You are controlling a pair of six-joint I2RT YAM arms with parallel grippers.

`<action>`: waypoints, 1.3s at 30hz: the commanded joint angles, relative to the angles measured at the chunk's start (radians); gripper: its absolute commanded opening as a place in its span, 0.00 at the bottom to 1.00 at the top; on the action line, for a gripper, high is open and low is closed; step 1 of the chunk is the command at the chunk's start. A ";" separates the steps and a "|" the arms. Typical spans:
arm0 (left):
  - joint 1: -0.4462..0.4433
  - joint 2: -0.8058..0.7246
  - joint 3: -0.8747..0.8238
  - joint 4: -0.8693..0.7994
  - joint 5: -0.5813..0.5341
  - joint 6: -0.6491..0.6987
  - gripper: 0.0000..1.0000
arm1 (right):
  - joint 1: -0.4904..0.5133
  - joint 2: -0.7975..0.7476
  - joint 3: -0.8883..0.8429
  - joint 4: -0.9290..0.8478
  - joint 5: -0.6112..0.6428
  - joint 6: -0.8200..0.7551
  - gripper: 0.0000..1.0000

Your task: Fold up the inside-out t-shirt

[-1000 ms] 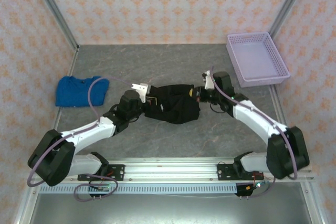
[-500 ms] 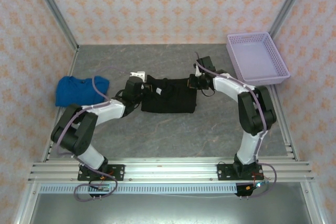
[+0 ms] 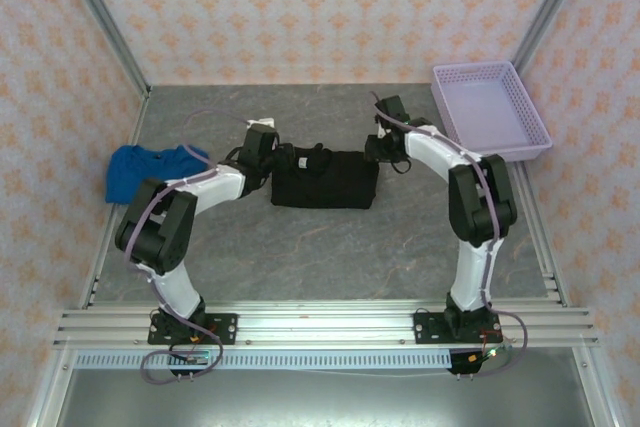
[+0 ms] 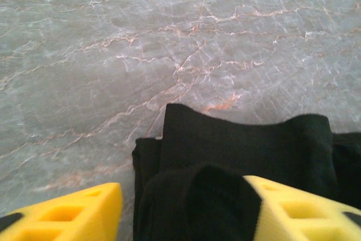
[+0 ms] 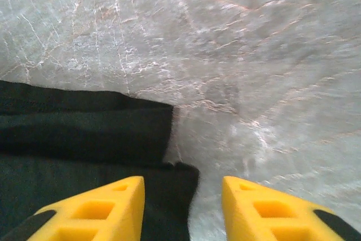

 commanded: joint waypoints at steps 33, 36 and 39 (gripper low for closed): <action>0.046 -0.084 0.107 -0.411 0.104 0.037 0.68 | 0.178 -0.071 0.026 -0.004 0.078 0.136 0.07; 0.047 -0.104 0.102 -0.400 0.113 0.040 0.69 | 0.173 -0.063 0.037 -0.035 0.111 0.141 0.06; 0.046 -0.113 0.099 -0.385 0.130 0.045 0.69 | 0.160 -0.036 0.055 -0.063 0.144 0.146 0.05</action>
